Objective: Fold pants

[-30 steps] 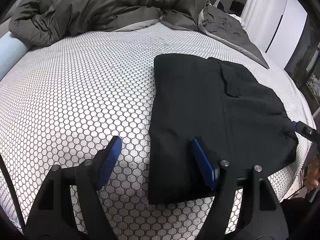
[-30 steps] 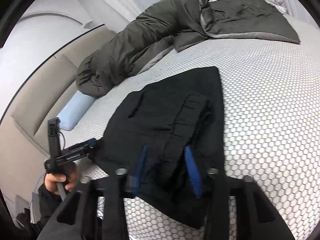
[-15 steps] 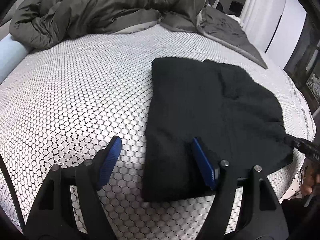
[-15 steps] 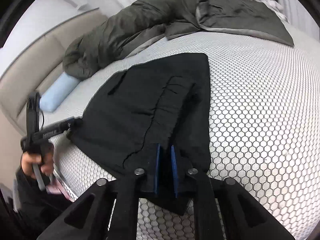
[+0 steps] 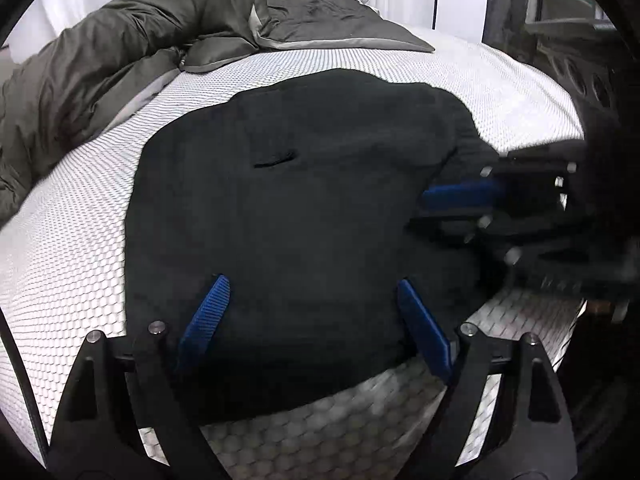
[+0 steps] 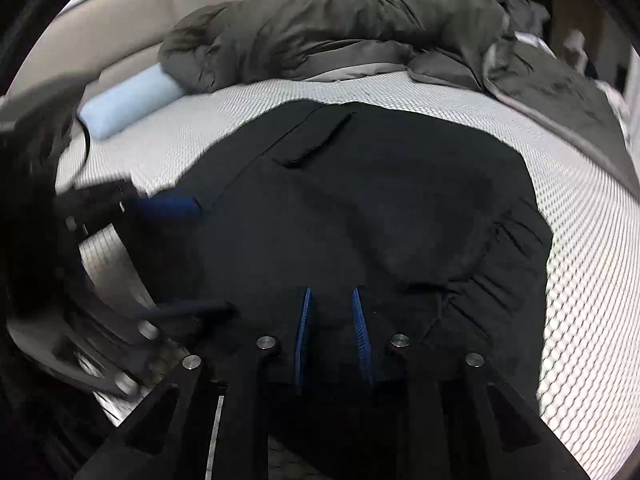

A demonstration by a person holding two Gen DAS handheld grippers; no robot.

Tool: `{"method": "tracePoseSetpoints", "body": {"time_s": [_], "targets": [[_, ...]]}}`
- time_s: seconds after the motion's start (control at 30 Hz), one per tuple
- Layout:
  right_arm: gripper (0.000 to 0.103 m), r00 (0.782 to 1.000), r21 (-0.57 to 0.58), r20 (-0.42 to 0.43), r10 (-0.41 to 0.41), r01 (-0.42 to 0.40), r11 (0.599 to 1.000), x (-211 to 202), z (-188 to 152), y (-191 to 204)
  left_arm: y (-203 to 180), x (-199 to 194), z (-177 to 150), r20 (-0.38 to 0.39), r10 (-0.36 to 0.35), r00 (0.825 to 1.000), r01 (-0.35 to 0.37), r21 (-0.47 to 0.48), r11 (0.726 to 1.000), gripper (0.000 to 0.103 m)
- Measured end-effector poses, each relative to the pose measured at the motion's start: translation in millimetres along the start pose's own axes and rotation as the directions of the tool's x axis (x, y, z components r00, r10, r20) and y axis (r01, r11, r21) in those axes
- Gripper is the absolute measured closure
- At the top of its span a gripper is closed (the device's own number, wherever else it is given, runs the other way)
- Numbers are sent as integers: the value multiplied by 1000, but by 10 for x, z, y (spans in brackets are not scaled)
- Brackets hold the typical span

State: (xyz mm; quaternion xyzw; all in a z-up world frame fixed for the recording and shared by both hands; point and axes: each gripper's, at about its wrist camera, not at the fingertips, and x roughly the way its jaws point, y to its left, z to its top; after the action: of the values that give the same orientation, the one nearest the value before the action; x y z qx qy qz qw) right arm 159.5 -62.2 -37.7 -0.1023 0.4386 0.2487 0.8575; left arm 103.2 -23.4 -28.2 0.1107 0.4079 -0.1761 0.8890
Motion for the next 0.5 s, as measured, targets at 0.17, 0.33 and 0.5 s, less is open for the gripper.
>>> {"method": "tracePoseSetpoints", "body": {"time_s": [0.17,0.33,0.5], "targets": [[82,998,66,41,47,-49,997,-318,-167,-299,284,-102,-180,5,5,1000,-5,-68,998,16],[58,992,98,123,36,-48,994,-590,-181,-388,385,-320,-130,31,-19,999,23,-131,991,16],[58,993,88,111,40,-50,995,-322,172,-173,438,-149,232,23,-66,998,69,-191,979,25]]}}
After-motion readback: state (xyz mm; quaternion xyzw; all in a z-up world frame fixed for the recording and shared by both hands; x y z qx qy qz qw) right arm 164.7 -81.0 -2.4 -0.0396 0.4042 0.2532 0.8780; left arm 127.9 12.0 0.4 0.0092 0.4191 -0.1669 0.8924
